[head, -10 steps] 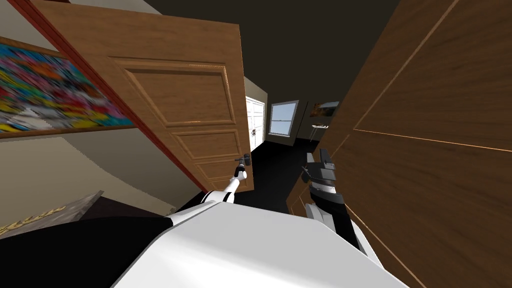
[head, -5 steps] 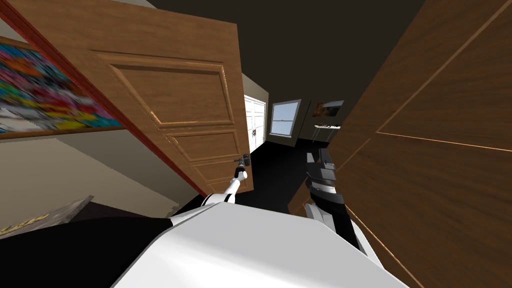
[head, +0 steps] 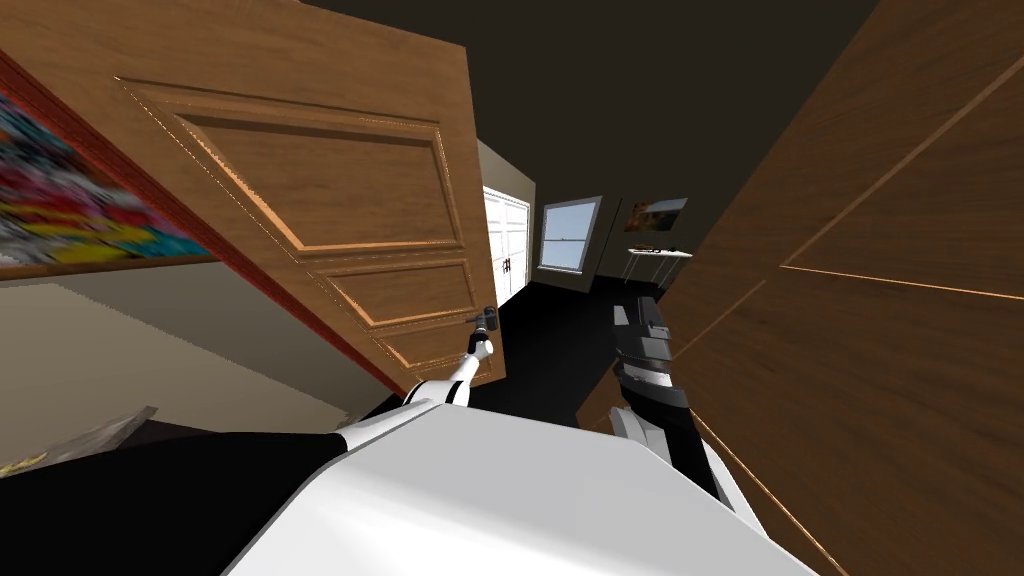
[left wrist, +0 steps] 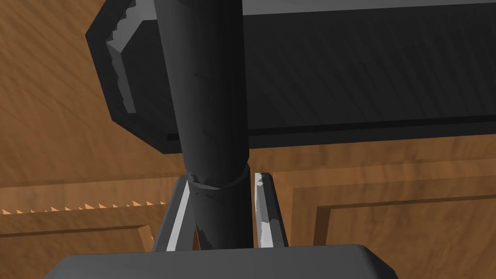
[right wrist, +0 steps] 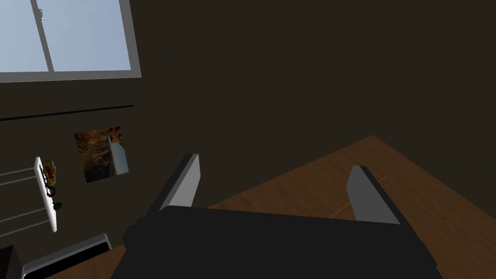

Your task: Push the door open

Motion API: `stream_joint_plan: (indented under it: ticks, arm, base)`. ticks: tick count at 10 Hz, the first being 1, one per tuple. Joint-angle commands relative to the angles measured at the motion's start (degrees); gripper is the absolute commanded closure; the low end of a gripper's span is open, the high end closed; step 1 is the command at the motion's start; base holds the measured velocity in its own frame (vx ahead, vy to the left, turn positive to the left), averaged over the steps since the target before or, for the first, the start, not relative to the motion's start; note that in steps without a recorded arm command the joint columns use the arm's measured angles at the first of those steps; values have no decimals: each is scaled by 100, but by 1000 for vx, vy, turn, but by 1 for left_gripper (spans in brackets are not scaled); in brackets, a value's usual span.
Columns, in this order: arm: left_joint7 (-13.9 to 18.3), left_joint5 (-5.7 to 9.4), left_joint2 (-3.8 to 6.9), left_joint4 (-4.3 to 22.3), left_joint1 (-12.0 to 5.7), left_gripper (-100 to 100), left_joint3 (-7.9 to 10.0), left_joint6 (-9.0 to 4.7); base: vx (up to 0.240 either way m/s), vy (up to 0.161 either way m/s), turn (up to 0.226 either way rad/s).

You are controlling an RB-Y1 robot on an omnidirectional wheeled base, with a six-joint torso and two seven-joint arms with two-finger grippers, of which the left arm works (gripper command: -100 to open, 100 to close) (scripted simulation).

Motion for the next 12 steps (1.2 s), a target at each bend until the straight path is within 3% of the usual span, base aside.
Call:
stream_joint_plan:
  ticks: [1,3,5,8,12]
  arm:
    - [-103,73,78,46,-59,100,101,-167]
    - [-244,178,75,115,-110,100,195,-272]
    - [-244,178,75,115,-110,100,195,-272]
    - [-386,283,49,185,-162,100,290,-379]
    - [-768,567,-151,373,-302,100,546,-665]
  base:
    - [88,22,-6]
    - [97,11,-10]
    - [49,7,1]
    - [53,8,-19]
    - [117,15,-3]
